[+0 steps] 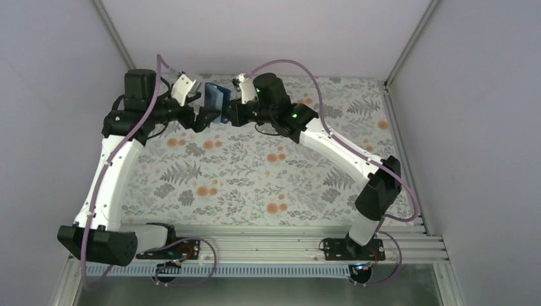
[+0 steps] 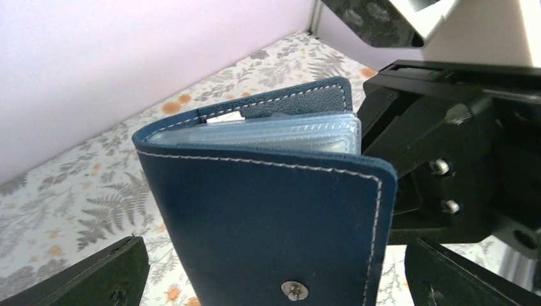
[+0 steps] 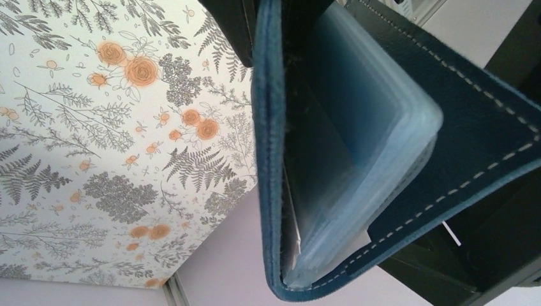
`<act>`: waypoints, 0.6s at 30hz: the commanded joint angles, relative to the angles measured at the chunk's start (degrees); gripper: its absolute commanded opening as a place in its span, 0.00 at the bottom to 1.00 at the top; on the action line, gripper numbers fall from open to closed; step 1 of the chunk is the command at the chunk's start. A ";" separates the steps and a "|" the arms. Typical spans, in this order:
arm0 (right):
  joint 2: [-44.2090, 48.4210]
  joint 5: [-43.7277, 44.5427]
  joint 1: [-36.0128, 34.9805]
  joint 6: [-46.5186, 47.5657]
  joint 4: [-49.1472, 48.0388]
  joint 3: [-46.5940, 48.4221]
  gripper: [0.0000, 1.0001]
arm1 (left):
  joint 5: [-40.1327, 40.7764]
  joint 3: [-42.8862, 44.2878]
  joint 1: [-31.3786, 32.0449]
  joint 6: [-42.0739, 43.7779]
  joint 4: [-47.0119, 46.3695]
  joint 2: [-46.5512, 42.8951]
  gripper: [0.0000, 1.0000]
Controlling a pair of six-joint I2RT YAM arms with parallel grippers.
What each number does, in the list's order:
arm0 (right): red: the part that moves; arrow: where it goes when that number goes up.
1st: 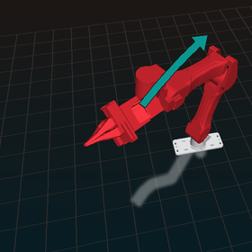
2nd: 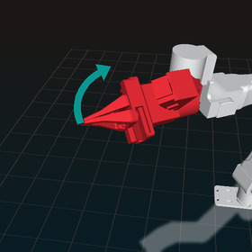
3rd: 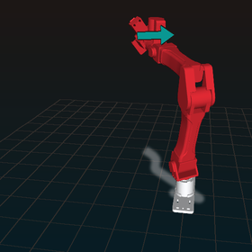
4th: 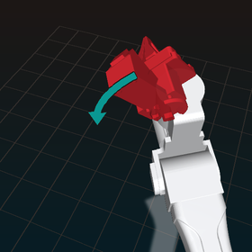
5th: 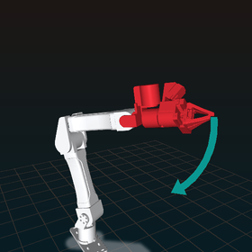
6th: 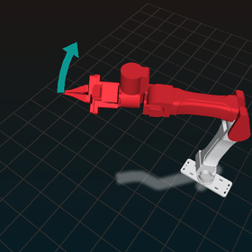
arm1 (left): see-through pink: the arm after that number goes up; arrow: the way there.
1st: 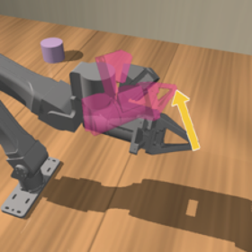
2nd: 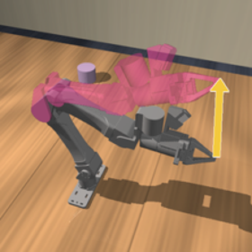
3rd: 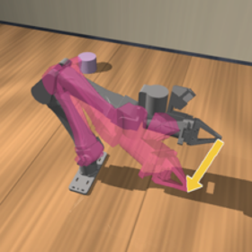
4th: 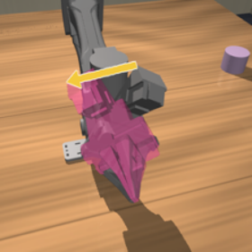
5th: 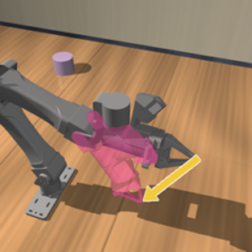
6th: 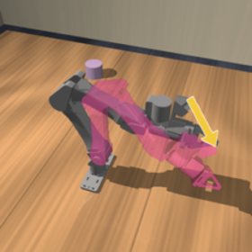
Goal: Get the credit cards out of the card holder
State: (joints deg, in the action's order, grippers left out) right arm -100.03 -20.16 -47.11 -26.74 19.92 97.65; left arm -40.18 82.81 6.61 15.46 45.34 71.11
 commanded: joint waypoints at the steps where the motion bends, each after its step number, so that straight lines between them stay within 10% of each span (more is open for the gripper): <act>1: 0.12 -1.62 -0.35 -0.44 -3.38 2.31 0.04 | 6.41 -1.33 0.67 1.67 -2.53 -2.69 1.00; 10: 2.77 -5.01 -0.35 1.38 -4.04 0.88 0.04 | 15.02 -0.09 0.69 -0.19 -1.76 1.21 1.00; 18: 3.34 -9.96 0.28 3.54 -4.35 -0.04 0.04 | 2.55 -0.69 0.62 2.07 -1.32 -1.72 0.89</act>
State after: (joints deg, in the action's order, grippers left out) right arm -99.96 -24.01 -46.65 -25.32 18.85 97.62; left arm -32.69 81.84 7.40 16.03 43.83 71.16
